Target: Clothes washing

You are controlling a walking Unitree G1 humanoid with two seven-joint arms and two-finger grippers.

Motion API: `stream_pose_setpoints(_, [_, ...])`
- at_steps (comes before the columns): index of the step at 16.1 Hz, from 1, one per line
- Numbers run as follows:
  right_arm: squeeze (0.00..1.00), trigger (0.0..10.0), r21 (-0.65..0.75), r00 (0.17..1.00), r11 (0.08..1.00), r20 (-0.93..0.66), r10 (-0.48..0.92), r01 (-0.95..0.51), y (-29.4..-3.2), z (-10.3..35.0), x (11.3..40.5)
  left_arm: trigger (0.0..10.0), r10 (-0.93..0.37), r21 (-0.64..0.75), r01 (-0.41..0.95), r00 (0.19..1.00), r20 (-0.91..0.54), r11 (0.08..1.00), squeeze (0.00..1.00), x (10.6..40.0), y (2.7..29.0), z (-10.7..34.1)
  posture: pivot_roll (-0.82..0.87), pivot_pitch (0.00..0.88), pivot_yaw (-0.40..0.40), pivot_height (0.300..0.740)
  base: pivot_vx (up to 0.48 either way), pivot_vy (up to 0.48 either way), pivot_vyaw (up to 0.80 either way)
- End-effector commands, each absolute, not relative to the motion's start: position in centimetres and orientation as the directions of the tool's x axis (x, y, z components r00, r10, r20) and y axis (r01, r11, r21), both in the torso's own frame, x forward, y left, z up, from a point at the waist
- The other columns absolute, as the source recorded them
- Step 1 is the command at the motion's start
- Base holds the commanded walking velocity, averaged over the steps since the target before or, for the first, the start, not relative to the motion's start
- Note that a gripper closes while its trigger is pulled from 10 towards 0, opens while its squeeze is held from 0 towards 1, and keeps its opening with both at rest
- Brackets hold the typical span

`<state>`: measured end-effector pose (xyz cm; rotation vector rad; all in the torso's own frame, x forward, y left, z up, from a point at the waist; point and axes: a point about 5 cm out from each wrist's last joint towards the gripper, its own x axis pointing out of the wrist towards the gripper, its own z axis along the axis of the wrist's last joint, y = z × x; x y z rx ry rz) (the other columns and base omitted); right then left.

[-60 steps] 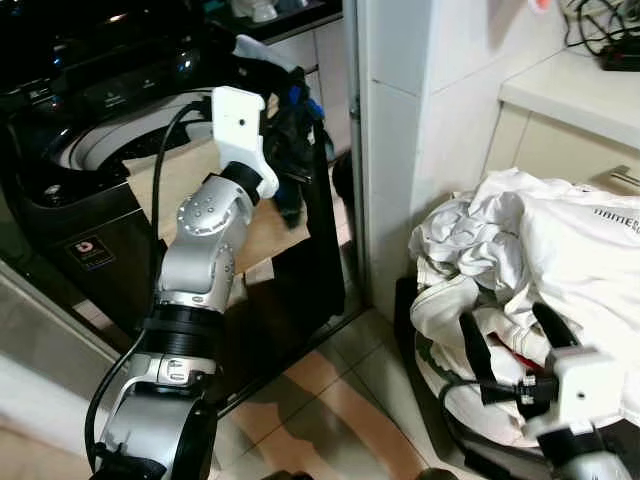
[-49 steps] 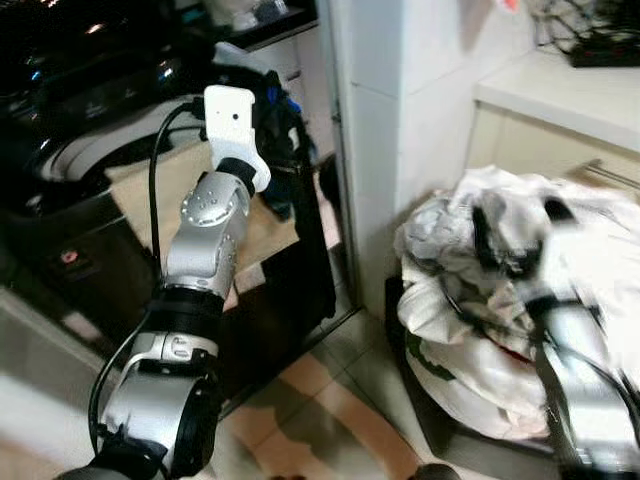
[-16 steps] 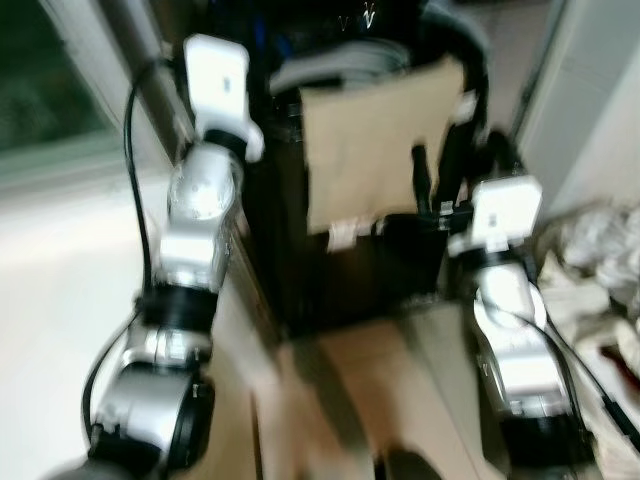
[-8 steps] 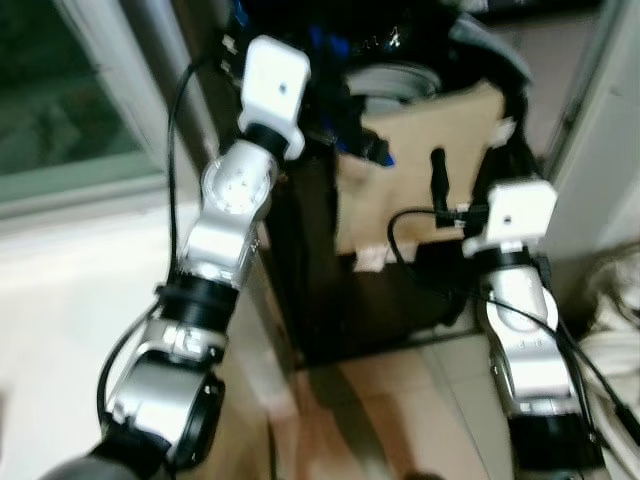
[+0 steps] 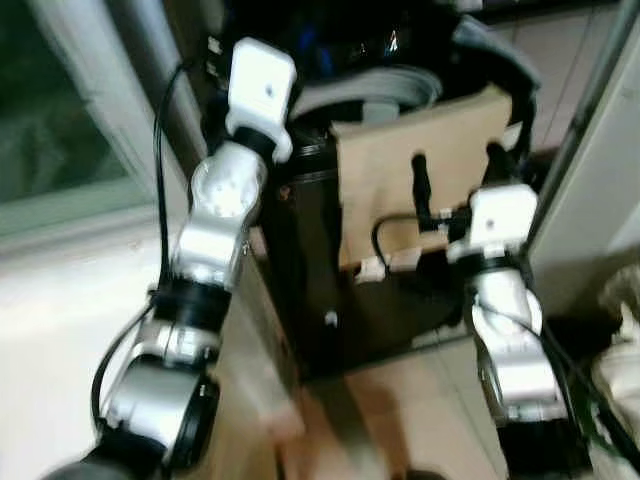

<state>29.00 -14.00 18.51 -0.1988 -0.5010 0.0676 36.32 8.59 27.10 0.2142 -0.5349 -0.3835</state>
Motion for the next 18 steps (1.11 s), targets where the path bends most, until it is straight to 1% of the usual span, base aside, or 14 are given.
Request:
stream_pose_setpoints(1, [0.48, 10.0, -0.196, 0.874, 0.981, 0.478, 0.094, 0.001, -14.2, 18.7, 29.0, 10.0, -0.461, 0.337, 0.332, 0.765, 0.451, 0.881, 0.0, 36.1, 7.4, 27.4, -0.26, 0.0, 0.162, 0.74, 0.446, 0.0, 0.0])
stream_pose_setpoints(3, [0.48, 10.0, -0.192, 0.872, 0.981, 0.481, 0.088, 0.007, -14.2, 18.7, 28.9, 10.0, -0.479, 0.352, 0.344, 0.756, 0.447, 0.871, 0.0, 36.0, 7.1, 27.5, -0.26, 0.0, 0.163, 0.74, 0.424, -0.131, 0.0])
stream_pose_setpoints(8, [0.49, 10.0, -0.187, 0.875, 0.982, 0.476, 0.087, 0.004, -14.2, 18.5, 28.7, 10.0, -0.476, 0.339, 0.35, 0.76, 0.442, 0.873, 0.0, 36.2, 7.0, 27.5, -0.26, 0.0, 0.164, 0.74, 0.348, -0.319, 0.0])
stream_pose_setpoints(10, [0.49, 10.0, -0.185, 0.878, 0.983, 0.47, 0.093, -0.005, -14.1, 18.3, 28.7, 10.0, -0.515, 0.397, 0.356, 0.738, 0.436, 0.846, 0.0, 36.1, 6.0, 27.9, -0.26, 0.0, 0.162, 0.74, 0.386, -0.279, 0.0])
stream_pose_setpoints(12, [0.49, 10.0, -0.182, 0.881, 0.983, 0.462, 0.103, -0.019, -13.9, 18.2, 28.7, 10.0, -0.519, 0.398, 0.367, 0.754, 0.403, 0.841, 0.0, 37.0, 4.7, 29.3, -0.25, 0.0, 0.153, 0.74, 0.0, 0.0, 0.0])
stream_pose_setpoints(13, [0.49, 10.0, -0.18, 0.882, 0.983, 0.459, 0.11, -0.029, -13.6, 18.1, 28.5, 10.0, -0.462, 0.389, 0.311, 0.795, 0.394, 0.867, 0.0, 38.6, 5.4, 31.0, -0.25, 0.0, 0.156, 0.74, 0.0, 0.0, 0.0])
stream_pose_setpoints(14, [0.49, 10.0, -0.178, 0.882, 0.984, 0.458, 0.112, -0.032, -13.6, 18.1, 28.4, 10.0, -0.427, 0.407, 0.264, 0.817, 0.388, 0.874, 0.0, 39.4, 6.1, 31.6, -0.25, 0.0, 0.156, 0.74, 0.0, 0.0, 0.0])
stream_pose_setpoints(16, [0.49, 10.0, -0.165, 0.884, 0.985, 0.452, 0.116, -0.045, -13.5, 17.9, 27.8, 10.0, -0.37, 0.468, 0.176, 0.856, 0.362, 0.866, 0.0, 40.9, 7.5, 33.3, -0.25, 0.0, 0.159, 0.74, 0.0, 0.0, 0.0])
stream_pose_setpoints(17, [0.49, 10.0, -0.155, 0.884, 0.986, 0.451, 0.124, -0.06, -13.4, 17.8, 27.1, 10.0, -0.368, 0.473, 0.174, 0.859, 0.356, 0.864, 0.0, 41.1, 7.6, 34.0, -0.26, 0.0, 0.166, 0.74, 0.0, 0.0, 0.0])
stream_pose_setpoints(18, [0.49, 10.0, -0.155, 0.884, 0.986, 0.451, 0.124, -0.06, -13.4, 17.8, 27.1, 10.0, -0.368, 0.473, 0.174, 0.859, 0.356, 0.864, 0.0, 41.1, 7.6, 34.0, -0.26, 0.0, 0.166, 0.74, 0.0, 0.0, 0.0])
